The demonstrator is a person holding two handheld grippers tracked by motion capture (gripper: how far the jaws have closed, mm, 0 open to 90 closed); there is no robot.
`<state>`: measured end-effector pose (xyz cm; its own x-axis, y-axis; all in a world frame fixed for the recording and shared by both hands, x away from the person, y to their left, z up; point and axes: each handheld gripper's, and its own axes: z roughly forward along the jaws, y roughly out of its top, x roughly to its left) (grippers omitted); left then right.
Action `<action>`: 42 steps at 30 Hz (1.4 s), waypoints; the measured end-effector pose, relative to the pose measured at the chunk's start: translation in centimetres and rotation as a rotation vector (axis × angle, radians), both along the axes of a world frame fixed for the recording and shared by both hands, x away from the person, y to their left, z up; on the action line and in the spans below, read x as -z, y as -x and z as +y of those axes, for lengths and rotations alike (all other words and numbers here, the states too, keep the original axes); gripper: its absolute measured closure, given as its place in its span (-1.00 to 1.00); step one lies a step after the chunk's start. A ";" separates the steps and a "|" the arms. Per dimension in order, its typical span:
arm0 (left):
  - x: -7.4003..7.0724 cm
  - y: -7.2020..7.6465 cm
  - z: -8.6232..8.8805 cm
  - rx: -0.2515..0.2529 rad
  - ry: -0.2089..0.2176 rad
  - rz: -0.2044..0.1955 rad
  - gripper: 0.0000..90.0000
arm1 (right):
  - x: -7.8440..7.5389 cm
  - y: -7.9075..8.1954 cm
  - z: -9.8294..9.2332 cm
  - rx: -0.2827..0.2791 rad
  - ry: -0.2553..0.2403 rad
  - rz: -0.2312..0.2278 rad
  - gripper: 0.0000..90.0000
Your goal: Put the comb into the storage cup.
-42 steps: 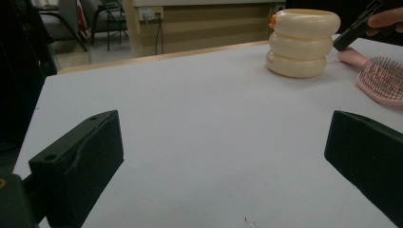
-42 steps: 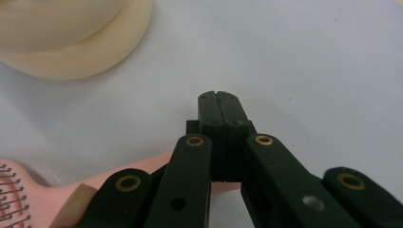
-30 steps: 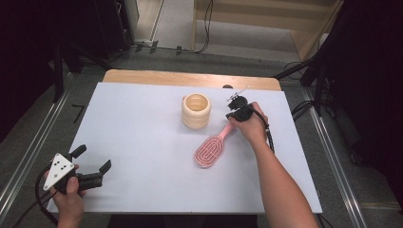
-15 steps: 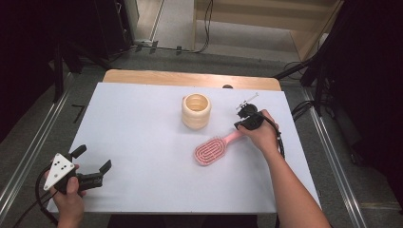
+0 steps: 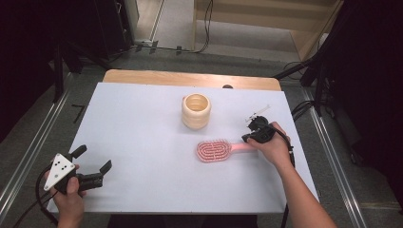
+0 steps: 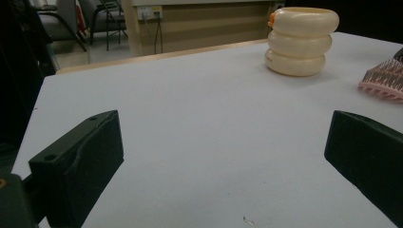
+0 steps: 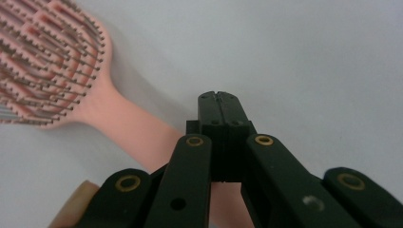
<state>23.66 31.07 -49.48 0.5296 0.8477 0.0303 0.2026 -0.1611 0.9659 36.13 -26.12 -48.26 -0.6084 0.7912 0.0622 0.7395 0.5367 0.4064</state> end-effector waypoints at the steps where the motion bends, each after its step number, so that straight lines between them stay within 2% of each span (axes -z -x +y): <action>1: 0.0 0.0 0.0 0.000 0.000 0.000 -1.00 | 0.0 0.0 0.0 0.000 0.000 0.000 0.96; 4: 0.0 0.0 0.0 -0.001 -0.001 0.000 -1.00 | -0.1 1.2 -0.4 -0.020 0.004 0.004 0.96; 8: 0.0 0.0 0.0 -0.003 -0.001 -0.001 -1.00 | 0.0 2.1 -0.6 -0.044 -0.001 0.024 0.96; 13: 0.0 0.0 -0.1 -0.003 -0.001 -0.001 -1.00 | 0.2 2.8 -0.7 -0.084 0.018 0.038 0.96; 16: 0.0 0.0 -0.1 -0.004 -0.003 -0.002 -1.00 | -0.3 3.1 -1.0 -0.111 0.002 -0.004 0.92; 17: 0.0 0.0 -0.1 -0.004 -0.003 -0.002 -1.00 | -0.8 3.2 -1.3 -0.131 -0.029 -0.045 0.56; 18: 0.0 0.0 -0.1 -0.004 -0.003 -0.002 -1.00 | -0.8 3.2 -1.3 -0.131 -0.029 -0.045 0.56; 19: 0.0 0.0 -0.1 -0.004 -0.003 -0.002 -1.00 | -1.1 3.2 -1.4 -0.144 -0.038 -0.053 0.45; 20: 0.0 0.0 -0.1 -0.004 -0.003 -0.002 -1.00 | -1.6 3.4 -1.3 -0.185 -0.048 -0.070 0.24; 21: 0.0 0.0 -0.1 -0.004 -0.003 -0.002 -1.00 | -1.8 3.5 -1.2 -0.203 -0.049 -0.075 0.14; 22: 0.0 0.0 -0.1 -0.004 -0.003 -0.002 -1.00 | -1.8 3.5 -1.2 -0.203 -0.049 -0.075 0.14; 23: 0.0 0.0 -0.1 -0.004 -0.003 -0.002 -1.00 | -2.2 3.7 -0.8 -0.243 -0.030 -0.083 -0.16; 24: 0.0 0.0 -0.1 -0.003 -0.003 -0.002 -1.00 | -2.4 3.7 -0.7 -0.271 -0.026 -0.078 -0.28; 25: 0.0 0.0 -0.1 -0.003 -0.003 -0.001 -1.00 | -2.4 3.7 -0.7 -0.271 -0.026 -0.078 -0.28; 26: 0.0 0.0 -0.1 -0.003 -0.003 -0.001 -1.00 | -2.5 3.7 -0.5 -0.291 -0.019 -0.071 -0.40; 29: 0.0 0.0 -0.1 -0.002 -0.003 -0.002 -1.00 | -2.4 3.7 0.1 -0.336 -0.003 -0.053 -0.86; 30: 0.0 0.0 -0.1 -0.002 -0.004 -0.001 -1.00 | -2.3 3.8 0.4 -0.333 0.009 -0.058 -1.00; 31: 0.0 0.0 -0.1 -0.003 -0.003 -0.001 -1.00 | -2.2 3.7 0.6 -0.334 0.027 -0.057 -1.00; 32: 0.0 0.0 -0.1 -0.003 -0.003 -0.001 -1.00 | -1.9 3.7 1.1 -0.347 0.032 -0.031 -1.00; 33: 0.0 0.0 -0.1 -0.002 -0.004 -0.001 -1.00 | -1.9 3.7 1.1 -0.347 0.032 -0.031 -1.00; 34: 0.0 0.0 -0.1 -0.002 -0.004 -0.002 -1.00 | -1.6 3.7 1.7 -0.385 0.044 -0.004 -1.00; 35: 0.0 0.0 -0.1 -0.002 -0.003 -0.002 -1.00 | -1.4 3.7 2.0 -0.397 0.053 0.008 -1.00; 38: 0.0 0.0 -0.1 -0.002 -0.003 -0.002 -1.00 | -0.9 3.6 2.4 -0.421 0.071 0.013 -1.00; 39: 0.0 0.0 -0.1 -0.002 -0.003 -0.002 -1.00 | -0.5 3.5 2.6 -0.424 0.077 0.025 -0.84; 40: 0.0 0.0 -0.1 -0.001 -0.003 -0.002 -1.00 | -0.5 3.5 2.6 -0.424 0.077 0.025 -0.84; 42: 0.0 0.0 -0.1 -0.001 -0.003 -0.002 -1.00 | -0.3 3.4 2.7 -0.427 0.087 0.023 -0.71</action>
<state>23.64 31.01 -49.49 0.5284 0.8483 0.0339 0.2008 -0.1636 0.9659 32.72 -23.42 -47.95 -0.8814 0.4718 0.0238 0.4521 0.8278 0.3322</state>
